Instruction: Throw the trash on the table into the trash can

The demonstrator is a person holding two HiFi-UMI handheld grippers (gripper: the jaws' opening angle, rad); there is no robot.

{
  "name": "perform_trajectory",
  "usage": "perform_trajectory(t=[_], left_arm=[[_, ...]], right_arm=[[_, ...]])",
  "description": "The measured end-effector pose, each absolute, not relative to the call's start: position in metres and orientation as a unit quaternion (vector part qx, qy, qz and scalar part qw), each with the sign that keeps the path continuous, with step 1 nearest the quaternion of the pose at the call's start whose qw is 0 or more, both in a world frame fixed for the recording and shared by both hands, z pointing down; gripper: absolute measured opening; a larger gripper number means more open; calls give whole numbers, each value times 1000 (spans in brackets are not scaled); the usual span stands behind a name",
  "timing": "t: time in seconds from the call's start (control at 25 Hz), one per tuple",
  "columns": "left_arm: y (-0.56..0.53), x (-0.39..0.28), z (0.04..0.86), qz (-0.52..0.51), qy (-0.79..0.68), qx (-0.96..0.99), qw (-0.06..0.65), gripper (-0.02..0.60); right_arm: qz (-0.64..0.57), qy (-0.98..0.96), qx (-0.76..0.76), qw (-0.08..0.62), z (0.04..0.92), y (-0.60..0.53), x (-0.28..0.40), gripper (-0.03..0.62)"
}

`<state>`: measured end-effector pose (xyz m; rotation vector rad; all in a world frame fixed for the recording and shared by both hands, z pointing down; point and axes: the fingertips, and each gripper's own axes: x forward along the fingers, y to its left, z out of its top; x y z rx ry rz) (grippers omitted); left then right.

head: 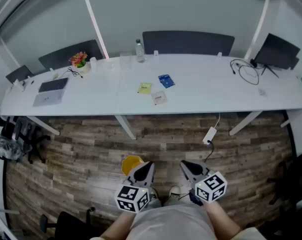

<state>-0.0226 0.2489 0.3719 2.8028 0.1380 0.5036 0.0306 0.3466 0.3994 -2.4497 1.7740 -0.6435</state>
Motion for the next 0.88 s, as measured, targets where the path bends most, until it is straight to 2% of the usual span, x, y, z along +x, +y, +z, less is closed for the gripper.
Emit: perform_trajectory(t=[0.52,0.76,0.88], left_arm=[[257,-15,374,176,44,973,145,0],[273,-3,374,179,38,973,139,0],[281,0,373,178,30,974,135,0]], right_arm=[[-193,584,-788,35,392,354,41,32],[-172,607,-776,-1,391,362,49,32],[-180,627,-758,6,396,369,47,32]])
